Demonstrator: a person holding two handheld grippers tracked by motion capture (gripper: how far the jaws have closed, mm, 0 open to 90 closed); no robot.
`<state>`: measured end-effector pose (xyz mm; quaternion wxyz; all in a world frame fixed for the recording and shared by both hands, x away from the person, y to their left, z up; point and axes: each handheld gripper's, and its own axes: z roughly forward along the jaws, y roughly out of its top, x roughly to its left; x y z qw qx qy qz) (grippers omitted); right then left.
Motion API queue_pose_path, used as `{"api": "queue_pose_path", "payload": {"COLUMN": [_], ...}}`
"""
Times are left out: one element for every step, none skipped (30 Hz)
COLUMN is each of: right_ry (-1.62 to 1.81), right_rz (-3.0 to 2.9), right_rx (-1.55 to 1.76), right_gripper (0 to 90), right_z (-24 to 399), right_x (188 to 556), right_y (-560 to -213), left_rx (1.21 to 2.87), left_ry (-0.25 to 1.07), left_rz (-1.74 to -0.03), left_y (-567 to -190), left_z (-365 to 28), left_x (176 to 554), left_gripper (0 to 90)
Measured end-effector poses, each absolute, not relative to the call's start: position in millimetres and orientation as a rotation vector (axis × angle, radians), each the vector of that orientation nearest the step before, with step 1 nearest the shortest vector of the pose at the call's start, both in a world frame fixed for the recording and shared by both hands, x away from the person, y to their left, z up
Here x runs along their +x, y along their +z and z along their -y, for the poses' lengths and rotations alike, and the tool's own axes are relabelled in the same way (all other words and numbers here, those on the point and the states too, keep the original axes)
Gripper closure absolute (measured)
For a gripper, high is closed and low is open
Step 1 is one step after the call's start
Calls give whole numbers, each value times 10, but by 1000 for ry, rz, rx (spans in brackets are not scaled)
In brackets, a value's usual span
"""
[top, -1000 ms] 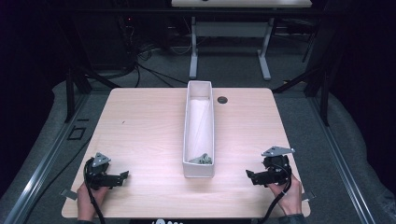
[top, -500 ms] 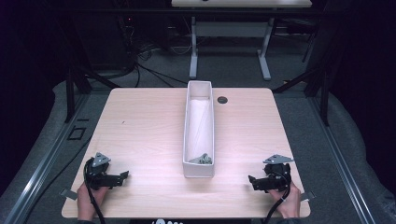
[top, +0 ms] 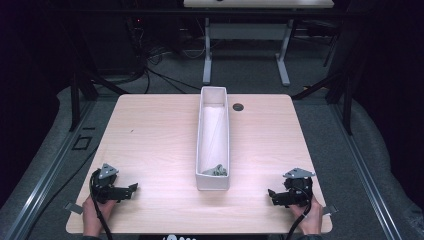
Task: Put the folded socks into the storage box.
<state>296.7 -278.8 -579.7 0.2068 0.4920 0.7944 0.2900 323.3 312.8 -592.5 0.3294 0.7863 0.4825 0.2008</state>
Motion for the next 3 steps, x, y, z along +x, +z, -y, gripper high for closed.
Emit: {"api": "queue_pose_path", "payload": {"right_ry": [793,800,796], "right_rz": [-2226,-2225,-2225], "right_rx": [1370,1361,1363], "right_gripper": [0,0,0], "right_z": [2784,2776,2770], "right_x": [2974,2983,2989], "right_y": [-5799,-5814,-5822], "left_rx": [2058,2057,2057], "left_ry": [525,526,525], "left_rz": [-1262,-1262,-1263], "left_y": [-5925,-5925,-5925], "left_z": [-3128,-3128,-3128], "left_x": [3233,3233,3233], "left_gripper": [5,5,5]}}
